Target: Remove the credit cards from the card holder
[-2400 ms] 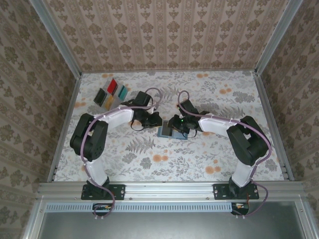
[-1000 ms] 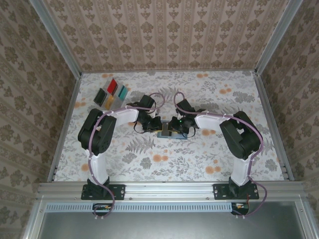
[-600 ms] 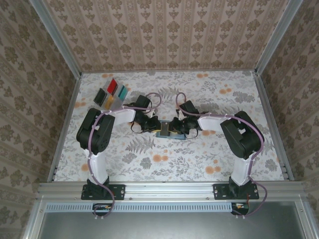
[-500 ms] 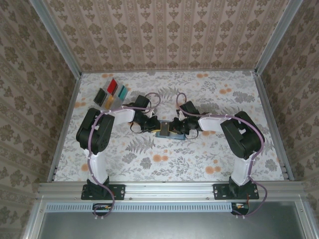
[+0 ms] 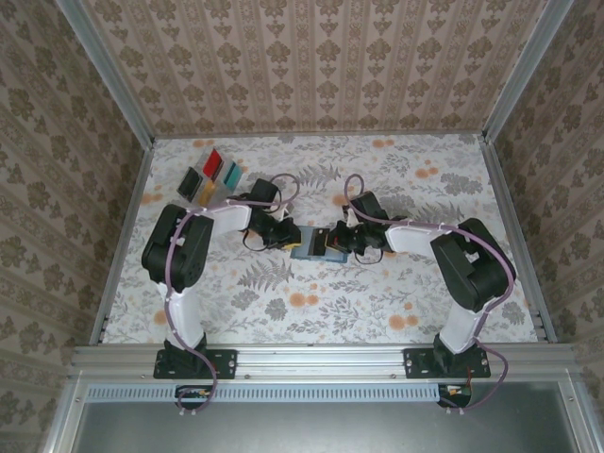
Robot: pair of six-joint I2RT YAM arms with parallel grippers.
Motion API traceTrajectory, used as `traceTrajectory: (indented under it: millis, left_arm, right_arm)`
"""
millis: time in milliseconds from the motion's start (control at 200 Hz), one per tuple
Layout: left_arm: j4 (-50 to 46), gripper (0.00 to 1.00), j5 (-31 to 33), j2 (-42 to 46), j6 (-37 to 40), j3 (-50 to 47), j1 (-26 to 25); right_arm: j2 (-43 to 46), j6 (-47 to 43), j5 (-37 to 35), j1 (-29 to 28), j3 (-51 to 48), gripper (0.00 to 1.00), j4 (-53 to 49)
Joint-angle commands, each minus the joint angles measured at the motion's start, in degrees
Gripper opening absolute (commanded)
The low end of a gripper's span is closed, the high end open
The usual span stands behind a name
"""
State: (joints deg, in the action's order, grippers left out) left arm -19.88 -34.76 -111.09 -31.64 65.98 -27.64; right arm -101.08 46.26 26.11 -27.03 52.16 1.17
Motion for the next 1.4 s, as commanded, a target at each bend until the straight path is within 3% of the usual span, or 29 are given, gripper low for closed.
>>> traceTrajectory:
  millis: [0,420,645,885,1055,1395]
  left_arm:
    - [-2.14,0.17,0.32,1.23,1.84,-0.52,0.33]
    - [-2.85,0.16,1.6,6.68,1.55,1.62,-0.98]
    - [-2.48,0.14,1.64,1.03,0.51,5.03,-4.49]
    - [-8.48,0.12,9.21,-3.27,2.5,8.3,-6.1]
    - [-10.17,0.1,13.18,-3.58,2.72,7.61,-7.07]
    - [-9.65,0.1,12.16,-5.3,2.81,6.89,-7.69]
  right_arm:
    - [1.23,1.34,-0.16,0.09,-0.79,0.01,-0.24]
    - [-3.17,1.46,0.09,0.13,1.17,0.06,-1.78]
    - [-3.69,1.72,-1.45,0.07,1.3,0.15,-2.72]
    - [-3.58,1.9,-3.65,0.04,1.84,0.23,-5.47]
    - [-4.41,2.07,-3.44,-0.04,1.8,0.24,-5.05]
    - [-4.73,2.9,-0.81,-0.4,1.62,0.21,-0.87]
